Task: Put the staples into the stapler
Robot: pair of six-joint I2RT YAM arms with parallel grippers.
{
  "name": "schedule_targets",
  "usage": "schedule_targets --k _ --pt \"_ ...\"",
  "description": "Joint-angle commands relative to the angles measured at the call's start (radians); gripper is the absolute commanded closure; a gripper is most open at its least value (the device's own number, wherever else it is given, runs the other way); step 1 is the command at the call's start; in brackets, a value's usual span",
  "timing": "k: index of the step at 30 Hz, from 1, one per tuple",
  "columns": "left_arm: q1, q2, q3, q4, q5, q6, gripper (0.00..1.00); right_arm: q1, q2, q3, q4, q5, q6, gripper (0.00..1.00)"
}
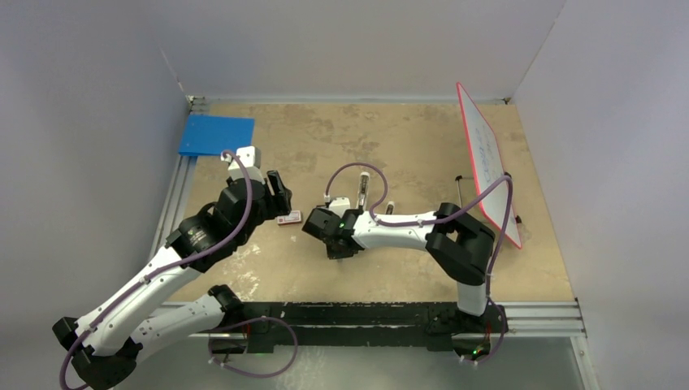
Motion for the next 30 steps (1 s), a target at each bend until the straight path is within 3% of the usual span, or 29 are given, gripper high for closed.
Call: schedule_targets --k 1,7,25,30 --pt "0.006 -0.006 -0.009 0.038 -0.017 0.023 0.4 -0.005 0.024 0.013 -0.059 -0.018 0.002 0.8" --pt "0.006 -0.012 -0.009 0.038 -0.018 0.024 0.39 -0.005 0.011 0.012 -0.087 -0.021 0.022 0.72" --pt "0.005 -0.018 -0.011 0.037 -0.013 0.02 0.4 -0.004 0.021 0.022 -0.115 -0.024 0.066 0.78" --pt "0.006 -0.017 -0.01 0.037 -0.012 0.019 0.39 -0.003 0.009 0.019 -0.145 0.022 0.099 0.66"
